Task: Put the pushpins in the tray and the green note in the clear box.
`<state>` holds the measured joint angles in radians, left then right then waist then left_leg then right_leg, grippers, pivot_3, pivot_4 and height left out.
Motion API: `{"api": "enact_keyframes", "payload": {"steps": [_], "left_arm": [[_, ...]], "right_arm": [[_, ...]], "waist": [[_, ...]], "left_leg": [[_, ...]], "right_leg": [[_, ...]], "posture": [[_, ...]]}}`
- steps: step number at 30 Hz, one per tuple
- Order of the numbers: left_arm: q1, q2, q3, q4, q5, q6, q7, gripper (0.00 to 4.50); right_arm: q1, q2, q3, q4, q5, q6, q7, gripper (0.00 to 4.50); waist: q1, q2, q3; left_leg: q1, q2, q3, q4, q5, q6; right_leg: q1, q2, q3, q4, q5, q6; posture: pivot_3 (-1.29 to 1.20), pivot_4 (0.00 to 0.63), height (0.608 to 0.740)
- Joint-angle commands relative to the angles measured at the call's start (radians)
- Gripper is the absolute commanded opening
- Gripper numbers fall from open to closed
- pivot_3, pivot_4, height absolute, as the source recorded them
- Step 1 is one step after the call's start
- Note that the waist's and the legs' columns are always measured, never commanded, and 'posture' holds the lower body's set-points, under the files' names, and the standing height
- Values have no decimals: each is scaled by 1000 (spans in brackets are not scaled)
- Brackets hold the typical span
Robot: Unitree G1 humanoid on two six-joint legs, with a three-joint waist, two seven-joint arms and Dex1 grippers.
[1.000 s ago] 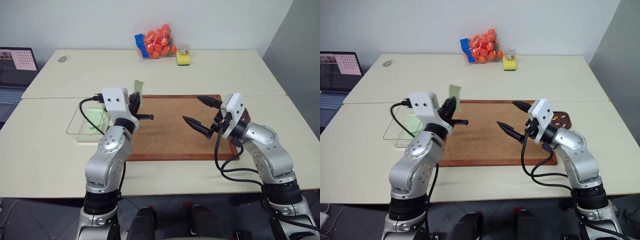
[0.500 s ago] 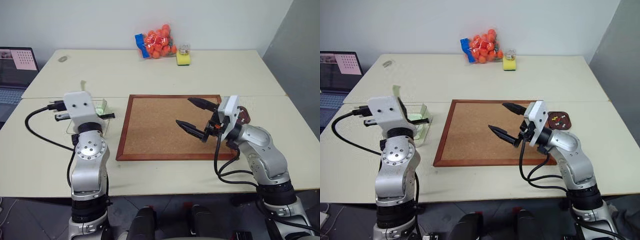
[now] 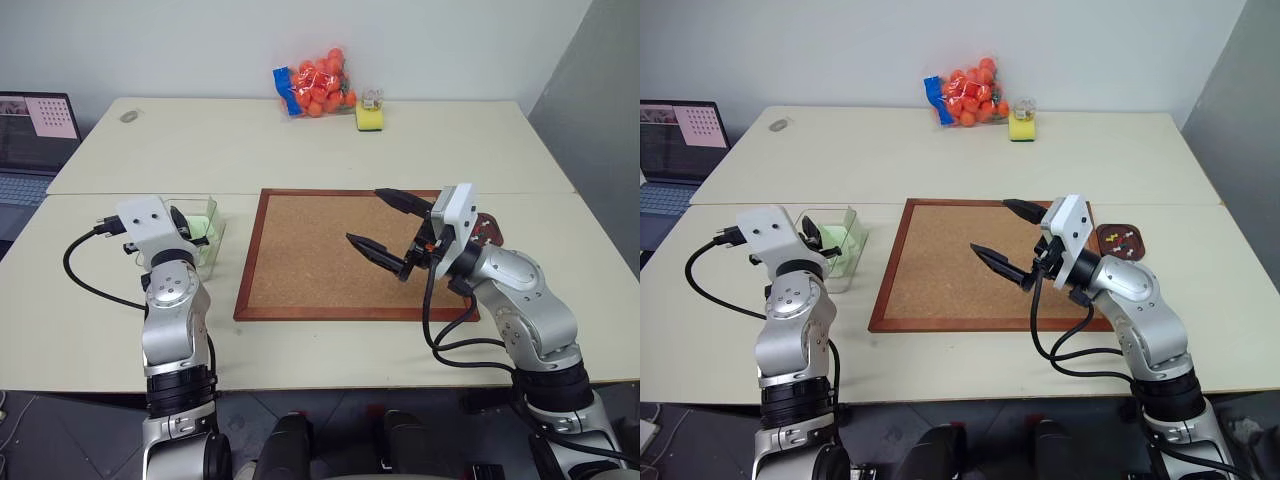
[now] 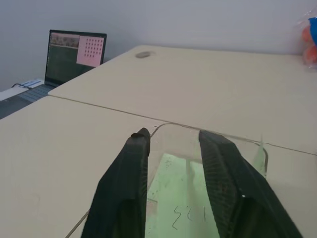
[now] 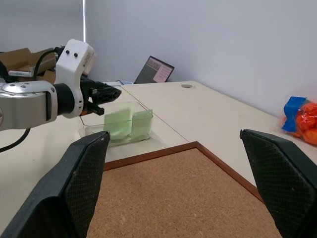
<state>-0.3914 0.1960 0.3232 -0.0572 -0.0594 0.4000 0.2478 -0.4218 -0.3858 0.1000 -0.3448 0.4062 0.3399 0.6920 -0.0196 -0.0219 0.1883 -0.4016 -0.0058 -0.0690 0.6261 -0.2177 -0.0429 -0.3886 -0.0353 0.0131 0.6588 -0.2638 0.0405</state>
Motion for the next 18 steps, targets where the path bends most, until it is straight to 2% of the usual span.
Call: {"api": "enact_keyframes", "payload": {"steps": [1, 10, 13, 18], "left_arm": [[-29, 15, 6, 0, 3, -40, -8, 2565], [-12, 4, -17, -44, -5, -28, -38, 4468], [10, -8, -66, -104, -35, -13, -109, 4468], [74, -37, -174, -224, -60, 41, -190, 4468]], "right_arm": [[-9, -1, -17, -45, 2, 1, -17, 4446], [19, -10, -25, -48, 5, -4, -27, 4446], [42, -7, -34, -48, -7, 6, -59, 4446], [64, 20, -36, 12, -184, 40, -282, 4446]], "waist": [[0, 0, 0], [0, 0, 0], [-1, 0, 0], [3, 0, 0]], "left_leg": [[0, 0, 0, 0, 0, 0], [0, 0, 0, 0, 0, 0], [0, 0, 0, 0, 0, 0], [0, 0, 1, 0, 0, 0]], "right_leg": [[0, 0, 0, 0, 0, 0], [0, 0, 0, 0, 0, 0], [0, 0, 0, 0, 0, 0], [0, -1, 1, 1, 0, -1]], "posture": [[0, 150, 740], [0, 150, 740], [0, 150, 740], [0, 150, 740]]}}
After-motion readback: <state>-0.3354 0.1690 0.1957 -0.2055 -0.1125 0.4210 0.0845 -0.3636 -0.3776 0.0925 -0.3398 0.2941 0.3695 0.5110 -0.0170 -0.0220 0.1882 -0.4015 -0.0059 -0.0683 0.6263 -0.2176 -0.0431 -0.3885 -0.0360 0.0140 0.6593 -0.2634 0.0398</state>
